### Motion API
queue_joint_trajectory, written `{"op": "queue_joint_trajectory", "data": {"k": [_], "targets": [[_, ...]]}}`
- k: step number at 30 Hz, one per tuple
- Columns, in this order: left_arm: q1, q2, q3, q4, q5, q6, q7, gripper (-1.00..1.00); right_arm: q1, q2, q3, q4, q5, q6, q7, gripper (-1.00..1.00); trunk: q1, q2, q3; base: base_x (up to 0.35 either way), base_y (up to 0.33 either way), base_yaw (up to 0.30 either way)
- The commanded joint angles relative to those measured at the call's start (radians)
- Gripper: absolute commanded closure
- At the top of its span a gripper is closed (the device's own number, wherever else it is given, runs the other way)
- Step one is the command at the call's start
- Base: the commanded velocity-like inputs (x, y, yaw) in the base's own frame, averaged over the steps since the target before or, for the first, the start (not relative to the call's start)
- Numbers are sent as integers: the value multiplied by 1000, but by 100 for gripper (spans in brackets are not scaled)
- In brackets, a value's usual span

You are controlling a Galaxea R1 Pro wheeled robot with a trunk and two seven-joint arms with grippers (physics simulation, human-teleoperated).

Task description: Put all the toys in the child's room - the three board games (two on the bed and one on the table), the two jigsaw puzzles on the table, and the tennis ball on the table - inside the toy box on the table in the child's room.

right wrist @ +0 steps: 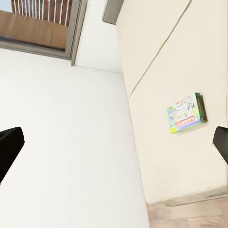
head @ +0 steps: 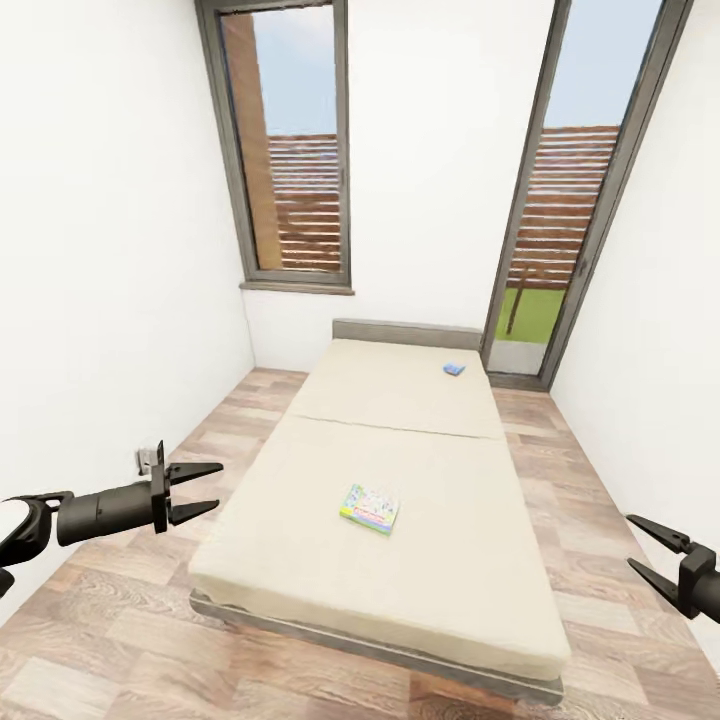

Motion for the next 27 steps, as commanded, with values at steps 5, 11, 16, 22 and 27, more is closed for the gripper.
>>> {"op": "queue_joint_trajectory", "data": {"k": [5,11,16,22,27], "targets": [[-1,2,-1,0,1,1,-2,-100,-2,0,-1,1,11,5,10,-100,1,-2,-5,101,0,-257],[-1,2,-1,0,1,1,-2,-100,-3,1,-1,1,11,5,9,-100,1,-2,-8,27,0,-257],[-1,2,-1,0,1,1,-2,-100,-3,1,0,1,11,5,8,-100,1,-2,-11,8,0,-257],[-1,3,-1,0,1,1,-2,-100,-3,2,2,1,11,5,4,-100,1,-2,-14,2,0,-257],[-1,3,-1,0,1,1,-2,-100,-3,2,3,0,11,2,3,-100,1,-2,-17,1,0,-257]]}}
